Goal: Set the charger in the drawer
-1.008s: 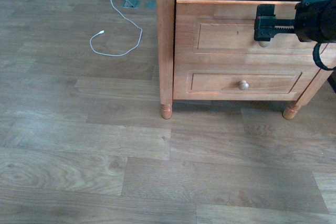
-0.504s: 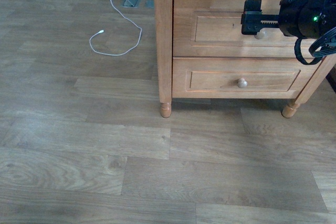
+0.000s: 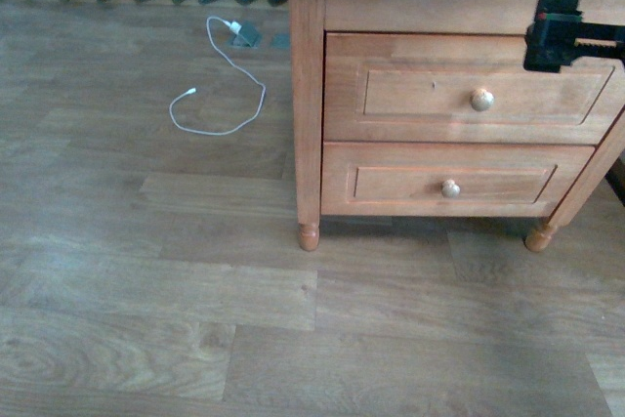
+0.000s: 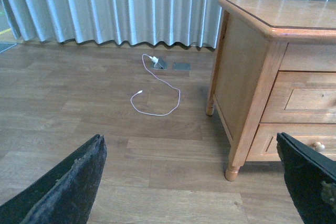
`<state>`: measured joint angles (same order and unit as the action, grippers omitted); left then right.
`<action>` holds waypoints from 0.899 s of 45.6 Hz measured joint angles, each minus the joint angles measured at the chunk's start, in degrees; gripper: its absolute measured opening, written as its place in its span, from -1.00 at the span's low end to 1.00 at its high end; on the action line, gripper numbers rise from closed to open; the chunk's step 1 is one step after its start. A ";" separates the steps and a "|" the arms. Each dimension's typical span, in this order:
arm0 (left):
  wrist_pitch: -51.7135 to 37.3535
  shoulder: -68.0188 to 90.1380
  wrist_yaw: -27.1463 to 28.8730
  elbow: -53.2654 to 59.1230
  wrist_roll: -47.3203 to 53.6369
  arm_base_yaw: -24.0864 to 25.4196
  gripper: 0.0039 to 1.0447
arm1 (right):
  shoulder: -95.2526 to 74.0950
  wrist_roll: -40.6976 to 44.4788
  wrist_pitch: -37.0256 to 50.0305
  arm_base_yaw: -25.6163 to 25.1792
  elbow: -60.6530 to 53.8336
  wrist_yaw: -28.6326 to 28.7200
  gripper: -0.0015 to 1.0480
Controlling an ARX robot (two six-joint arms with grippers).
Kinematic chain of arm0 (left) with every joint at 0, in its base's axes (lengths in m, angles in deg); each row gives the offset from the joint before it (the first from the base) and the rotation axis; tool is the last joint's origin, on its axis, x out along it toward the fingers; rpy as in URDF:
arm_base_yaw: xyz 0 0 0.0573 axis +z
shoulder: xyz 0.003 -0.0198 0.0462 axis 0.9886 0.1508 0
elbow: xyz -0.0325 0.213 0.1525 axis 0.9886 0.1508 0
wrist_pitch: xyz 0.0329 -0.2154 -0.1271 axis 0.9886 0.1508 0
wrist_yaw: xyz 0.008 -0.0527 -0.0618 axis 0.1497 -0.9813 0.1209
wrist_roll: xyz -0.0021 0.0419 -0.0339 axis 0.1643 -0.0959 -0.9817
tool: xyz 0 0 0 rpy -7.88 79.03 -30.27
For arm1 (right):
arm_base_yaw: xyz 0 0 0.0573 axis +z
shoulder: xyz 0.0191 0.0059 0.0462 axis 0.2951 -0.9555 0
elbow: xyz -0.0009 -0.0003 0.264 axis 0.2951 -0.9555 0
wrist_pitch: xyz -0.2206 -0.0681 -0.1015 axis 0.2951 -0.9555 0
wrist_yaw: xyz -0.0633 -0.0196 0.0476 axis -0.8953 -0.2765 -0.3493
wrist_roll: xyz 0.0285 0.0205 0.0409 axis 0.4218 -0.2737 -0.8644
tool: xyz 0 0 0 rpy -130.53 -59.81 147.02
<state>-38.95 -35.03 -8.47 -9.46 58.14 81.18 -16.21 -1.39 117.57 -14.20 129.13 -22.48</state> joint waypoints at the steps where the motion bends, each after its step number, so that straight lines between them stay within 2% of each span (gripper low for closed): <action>1: 0.00 0.00 -0.02 0.00 0.00 0.00 0.89 | 0.81 0.02 -0.15 -0.17 -0.61 0.22 0.84; 8: 0.00 0.00 -0.02 0.00 0.00 0.00 0.89 | 13.55 0.07 -3.96 -3.32 -7.72 3.98 0.84; 16: 0.00 0.00 0.00 0.00 0.00 0.00 0.89 | 31.26 -0.68 -12.44 -8.92 -14.80 8.79 0.84; 22: 0.00 0.00 0.00 0.00 0.00 0.00 0.89 | 50.60 -0.57 -22.08 -16.24 -22.80 16.37 0.84; 30: 0.00 0.00 -0.02 0.00 0.00 0.00 0.89 | 54.84 -0.28 -22.80 -17.84 -24.63 16.96 0.82; 34: 0.00 0.00 0.00 0.00 0.00 0.00 0.89 | 56.26 2.75 -8.41 -16.00 -30.91 11.91 0.47; 41: 0.00 0.00 -0.02 0.00 0.00 0.00 0.89 | 60.70 4.04 -6.10 -13.20 -35.78 9.49 0.00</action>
<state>-38.95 -35.03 -8.50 -9.46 58.14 81.18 44.48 2.65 111.47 -27.40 93.35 -12.99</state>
